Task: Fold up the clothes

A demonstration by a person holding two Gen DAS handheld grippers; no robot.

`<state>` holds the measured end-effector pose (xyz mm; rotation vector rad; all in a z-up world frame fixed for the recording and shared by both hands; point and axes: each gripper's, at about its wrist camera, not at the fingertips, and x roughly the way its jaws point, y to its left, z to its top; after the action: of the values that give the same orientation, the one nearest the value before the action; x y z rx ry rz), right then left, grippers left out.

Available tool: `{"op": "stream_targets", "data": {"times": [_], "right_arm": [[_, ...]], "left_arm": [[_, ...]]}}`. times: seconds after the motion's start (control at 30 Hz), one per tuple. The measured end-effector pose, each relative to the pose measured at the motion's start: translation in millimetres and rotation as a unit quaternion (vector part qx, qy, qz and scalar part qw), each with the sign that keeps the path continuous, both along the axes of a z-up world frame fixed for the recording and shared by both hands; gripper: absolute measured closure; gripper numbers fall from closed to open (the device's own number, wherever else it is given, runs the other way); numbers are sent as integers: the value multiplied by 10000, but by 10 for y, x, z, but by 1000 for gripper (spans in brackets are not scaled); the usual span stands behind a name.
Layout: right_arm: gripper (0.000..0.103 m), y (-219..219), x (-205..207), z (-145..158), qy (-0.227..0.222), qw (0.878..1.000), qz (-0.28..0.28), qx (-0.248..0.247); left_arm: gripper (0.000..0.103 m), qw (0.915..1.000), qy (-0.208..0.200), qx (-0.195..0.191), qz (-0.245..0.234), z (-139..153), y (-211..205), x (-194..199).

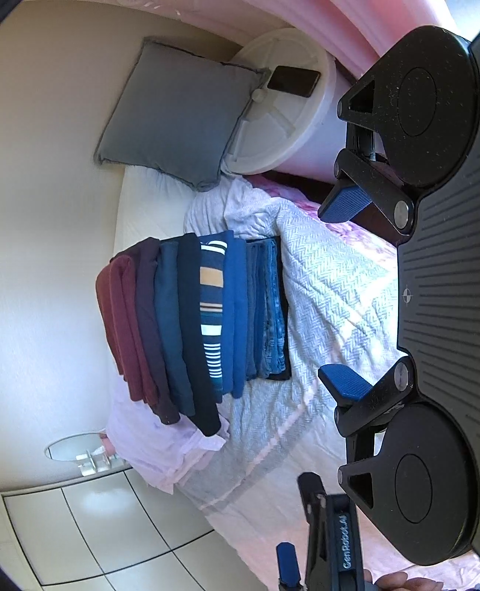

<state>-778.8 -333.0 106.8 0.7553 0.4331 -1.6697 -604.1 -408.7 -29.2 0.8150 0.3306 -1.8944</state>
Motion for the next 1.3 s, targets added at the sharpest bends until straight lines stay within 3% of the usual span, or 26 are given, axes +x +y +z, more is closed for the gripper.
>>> {"op": "stream_targets", "data": {"times": [0.73,1.3], "right_arm": [[17,182,99,-41,61,9999,-35,132],[17,49,345,0,209,9996,61,175]], "left_arm": [[1,9991,54,325,255,-63,190,-29],[1,9985,175,322,408,-65,127,107]]}}
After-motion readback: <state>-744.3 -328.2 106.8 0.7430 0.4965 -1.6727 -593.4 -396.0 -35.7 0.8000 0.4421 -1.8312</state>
